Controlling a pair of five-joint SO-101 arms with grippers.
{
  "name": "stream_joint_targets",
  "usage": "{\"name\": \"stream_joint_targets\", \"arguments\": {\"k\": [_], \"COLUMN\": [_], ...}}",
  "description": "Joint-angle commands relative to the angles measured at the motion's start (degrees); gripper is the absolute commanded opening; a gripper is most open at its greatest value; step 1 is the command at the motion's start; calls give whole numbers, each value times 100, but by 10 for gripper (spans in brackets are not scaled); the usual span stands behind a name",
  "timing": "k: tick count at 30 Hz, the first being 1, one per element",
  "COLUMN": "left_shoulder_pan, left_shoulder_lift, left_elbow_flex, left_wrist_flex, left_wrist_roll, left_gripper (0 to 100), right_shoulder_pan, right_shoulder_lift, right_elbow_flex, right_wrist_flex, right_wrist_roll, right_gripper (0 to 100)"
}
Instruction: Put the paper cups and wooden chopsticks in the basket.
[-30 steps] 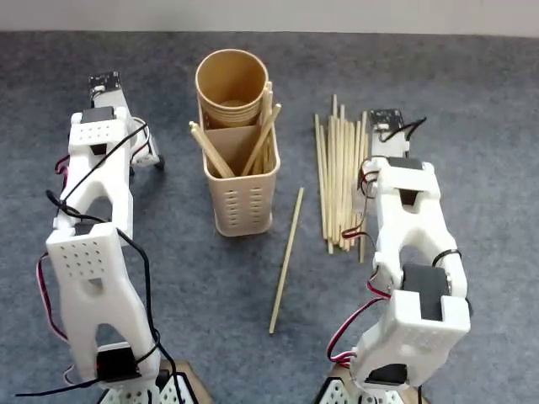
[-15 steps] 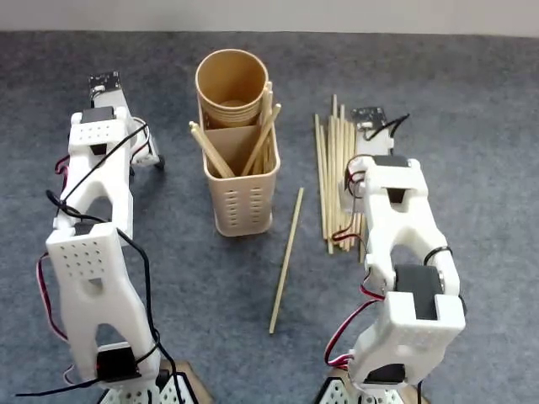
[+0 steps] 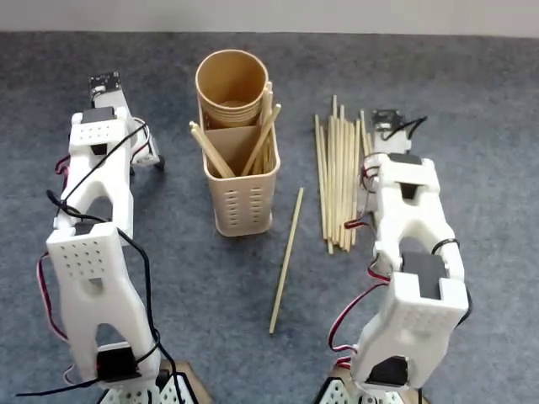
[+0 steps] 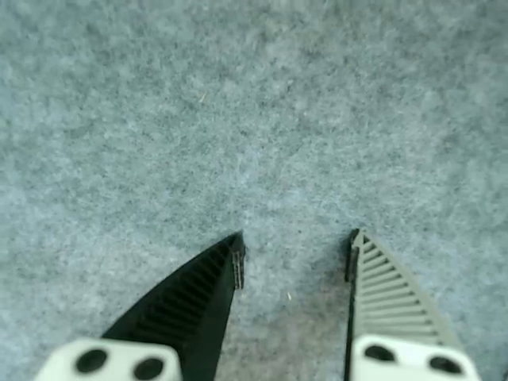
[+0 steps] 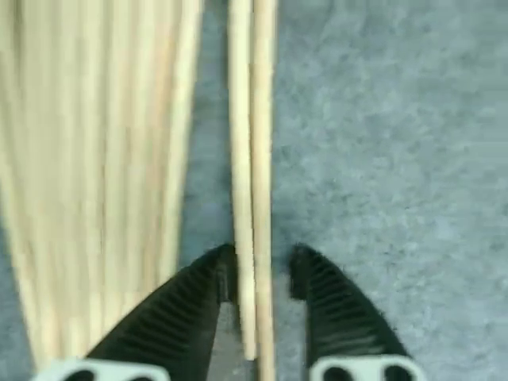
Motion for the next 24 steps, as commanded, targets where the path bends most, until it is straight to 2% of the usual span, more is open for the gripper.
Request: {"name": "stream_joint_targets", "arguments": {"k": [1, 3, 7, 11, 14, 19, 24], "left_shoulder_pan": [110, 110, 110, 110, 110, 171, 171], "left_shoulder_lift": [31, 31, 31, 31, 31, 31, 31], "left_elbow_flex": [-101, -101, -101, -101, -101, -101, -75], "left_wrist_flex": [-70, -79, -88, -88, -88, -70, -62], "left_wrist_roll": [-70, -70, -70, -70, -70, -70, -79], "left_gripper": [217, 217, 217, 217, 217, 217, 217], "right_shoulder_pan": [-31, -31, -4, -57, -374, -1341, -2299], "right_shoulder_lift": [13, -22, -462, -1851, -3213, -5191, -6114], "right_elbow_flex": [-233, -356, -1051, -1262, -1209, -840, -48], "right_wrist_flex": [-48, 110, 646, 708, 699, -127, -1499], "right_wrist_roll": [185, 325, 35, -369, -598, -695, -703], "right_gripper": [5, 3, 4, 5, 5, 5, 5]}}
